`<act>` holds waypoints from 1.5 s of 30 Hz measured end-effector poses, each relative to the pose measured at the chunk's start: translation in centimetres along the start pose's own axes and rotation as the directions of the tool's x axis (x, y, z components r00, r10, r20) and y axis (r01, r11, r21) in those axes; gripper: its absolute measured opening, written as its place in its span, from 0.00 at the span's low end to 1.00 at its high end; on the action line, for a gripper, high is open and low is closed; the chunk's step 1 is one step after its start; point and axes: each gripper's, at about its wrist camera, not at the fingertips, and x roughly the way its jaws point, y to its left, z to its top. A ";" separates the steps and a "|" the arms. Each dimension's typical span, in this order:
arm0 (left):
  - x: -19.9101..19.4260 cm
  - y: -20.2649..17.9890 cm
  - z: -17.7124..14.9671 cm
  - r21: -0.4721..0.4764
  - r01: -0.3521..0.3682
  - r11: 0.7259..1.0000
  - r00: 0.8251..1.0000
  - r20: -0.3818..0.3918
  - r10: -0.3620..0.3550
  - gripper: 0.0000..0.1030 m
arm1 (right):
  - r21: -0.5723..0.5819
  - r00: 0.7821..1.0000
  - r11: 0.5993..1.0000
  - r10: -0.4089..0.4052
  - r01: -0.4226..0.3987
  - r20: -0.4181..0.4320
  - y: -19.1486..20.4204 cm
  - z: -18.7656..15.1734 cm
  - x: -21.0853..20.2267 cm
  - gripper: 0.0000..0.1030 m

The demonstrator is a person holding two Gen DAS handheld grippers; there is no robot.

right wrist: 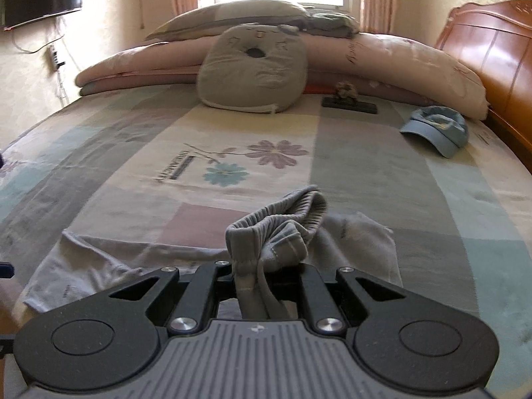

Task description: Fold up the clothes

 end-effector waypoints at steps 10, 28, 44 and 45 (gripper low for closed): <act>-1.0 1.4 -1.3 -0.062 -0.018 0.998 1.000 0.010 0.019 0.90 | -0.061 0.999 0.997 0.037 -0.037 0.001 3.5 0.4 -0.5 0.11; -1.6 2.4 -2.0 -0.084 -0.047 0.995 0.999 -0.001 0.047 0.90 | -0.217 0.989 0.965 0.151 -0.146 0.005 10.2 0.6 -2.2 0.11; -2.5 3.6 -2.7 -0.134 -0.096 0.986 0.995 -0.001 0.097 0.90 | -0.343 0.978 0.917 0.207 -0.204 -0.027 15.6 0.9 -0.9 0.11; -2.6 3.7 -2.8 -0.137 -0.100 0.985 0.995 -0.002 0.101 0.90 | -0.346 0.977 0.915 0.210 -0.208 -0.030 15.9 1.0 -0.6 0.11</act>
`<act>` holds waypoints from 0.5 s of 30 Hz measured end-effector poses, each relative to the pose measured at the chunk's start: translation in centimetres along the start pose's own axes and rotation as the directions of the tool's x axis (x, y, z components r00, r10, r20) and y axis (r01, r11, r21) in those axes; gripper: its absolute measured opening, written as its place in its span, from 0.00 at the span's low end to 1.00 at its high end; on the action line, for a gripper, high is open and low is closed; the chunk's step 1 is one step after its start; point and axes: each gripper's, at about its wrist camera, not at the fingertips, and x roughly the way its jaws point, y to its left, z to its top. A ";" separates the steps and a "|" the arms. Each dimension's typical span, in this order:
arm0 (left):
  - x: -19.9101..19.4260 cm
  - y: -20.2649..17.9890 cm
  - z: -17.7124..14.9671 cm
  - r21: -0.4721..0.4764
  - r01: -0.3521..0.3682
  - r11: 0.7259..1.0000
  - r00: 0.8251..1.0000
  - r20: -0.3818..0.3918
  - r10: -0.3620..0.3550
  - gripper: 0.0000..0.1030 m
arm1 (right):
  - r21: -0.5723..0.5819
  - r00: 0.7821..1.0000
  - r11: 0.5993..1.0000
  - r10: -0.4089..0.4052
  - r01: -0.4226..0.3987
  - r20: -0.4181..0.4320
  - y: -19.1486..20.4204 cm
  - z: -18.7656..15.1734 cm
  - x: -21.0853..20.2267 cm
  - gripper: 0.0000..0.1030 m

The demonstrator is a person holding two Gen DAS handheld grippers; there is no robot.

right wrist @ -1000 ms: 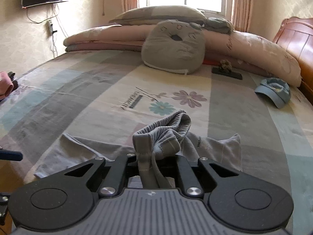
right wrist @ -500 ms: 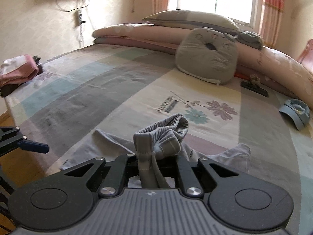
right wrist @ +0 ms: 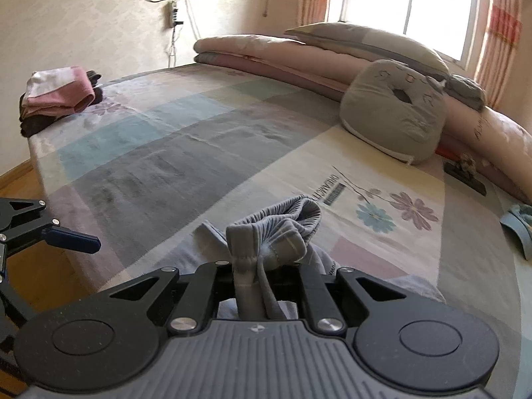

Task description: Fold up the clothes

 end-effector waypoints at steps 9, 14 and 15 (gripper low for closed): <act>-0.8 1.0 -0.6 -0.035 -0.034 0.999 0.999 -0.005 0.034 0.90 | -0.012 0.999 1.000 0.019 -0.019 -0.036 1.4 0.7 3.4 0.11; -1.0 1.2 -0.7 -0.044 -0.047 0.998 0.999 -0.005 0.046 0.90 | -0.025 0.998 0.999 0.035 -0.036 -0.042 2.0 1.1 4.4 0.11; -1.1 1.2 -0.8 -0.047 -0.047 0.998 0.999 -0.003 0.047 0.90 | -0.028 0.998 0.999 0.038 -0.039 -0.046 2.2 1.1 4.6 0.11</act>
